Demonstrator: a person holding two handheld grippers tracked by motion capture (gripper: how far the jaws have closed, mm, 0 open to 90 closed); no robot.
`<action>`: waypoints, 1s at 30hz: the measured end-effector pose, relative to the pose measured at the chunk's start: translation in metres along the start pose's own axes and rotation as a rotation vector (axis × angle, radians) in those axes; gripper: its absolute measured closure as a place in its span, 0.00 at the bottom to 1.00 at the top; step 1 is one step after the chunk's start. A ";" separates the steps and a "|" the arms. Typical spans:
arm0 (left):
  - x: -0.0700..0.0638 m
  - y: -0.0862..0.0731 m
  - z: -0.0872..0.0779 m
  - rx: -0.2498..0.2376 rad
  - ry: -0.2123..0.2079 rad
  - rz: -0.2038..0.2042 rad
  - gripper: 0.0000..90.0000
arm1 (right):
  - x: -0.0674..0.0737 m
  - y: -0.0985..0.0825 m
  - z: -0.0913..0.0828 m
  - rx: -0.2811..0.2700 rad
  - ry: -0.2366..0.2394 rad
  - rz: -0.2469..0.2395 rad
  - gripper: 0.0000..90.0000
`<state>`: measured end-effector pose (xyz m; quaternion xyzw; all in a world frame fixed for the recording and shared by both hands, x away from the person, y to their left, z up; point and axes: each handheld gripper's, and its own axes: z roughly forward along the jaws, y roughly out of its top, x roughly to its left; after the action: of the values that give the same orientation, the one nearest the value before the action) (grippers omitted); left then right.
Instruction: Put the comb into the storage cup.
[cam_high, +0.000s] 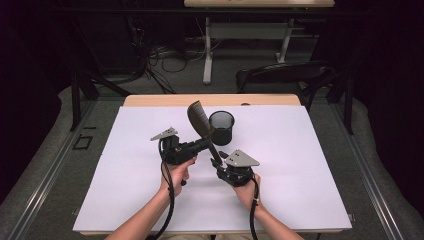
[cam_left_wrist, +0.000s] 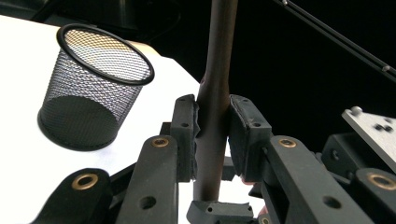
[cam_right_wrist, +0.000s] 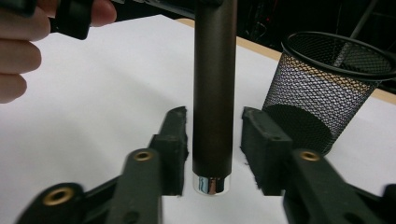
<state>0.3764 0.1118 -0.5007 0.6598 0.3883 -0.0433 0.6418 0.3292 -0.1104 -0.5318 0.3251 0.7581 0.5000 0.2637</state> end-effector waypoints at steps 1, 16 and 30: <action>0.000 0.000 0.000 0.003 0.003 0.008 0.81 | -0.001 0.000 0.000 0.002 -0.001 0.007 0.56; -0.003 0.007 -0.009 0.006 0.084 0.115 0.81 | -0.013 0.004 -0.006 0.066 0.037 0.050 0.22; -0.003 0.010 -0.016 0.021 0.144 0.194 0.81 | -0.030 0.004 -0.018 0.111 0.058 0.060 0.11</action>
<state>0.3732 0.1260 -0.4886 0.7023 0.3670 0.0625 0.6068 0.3365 -0.1423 -0.5197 0.3473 0.7819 0.4739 0.2081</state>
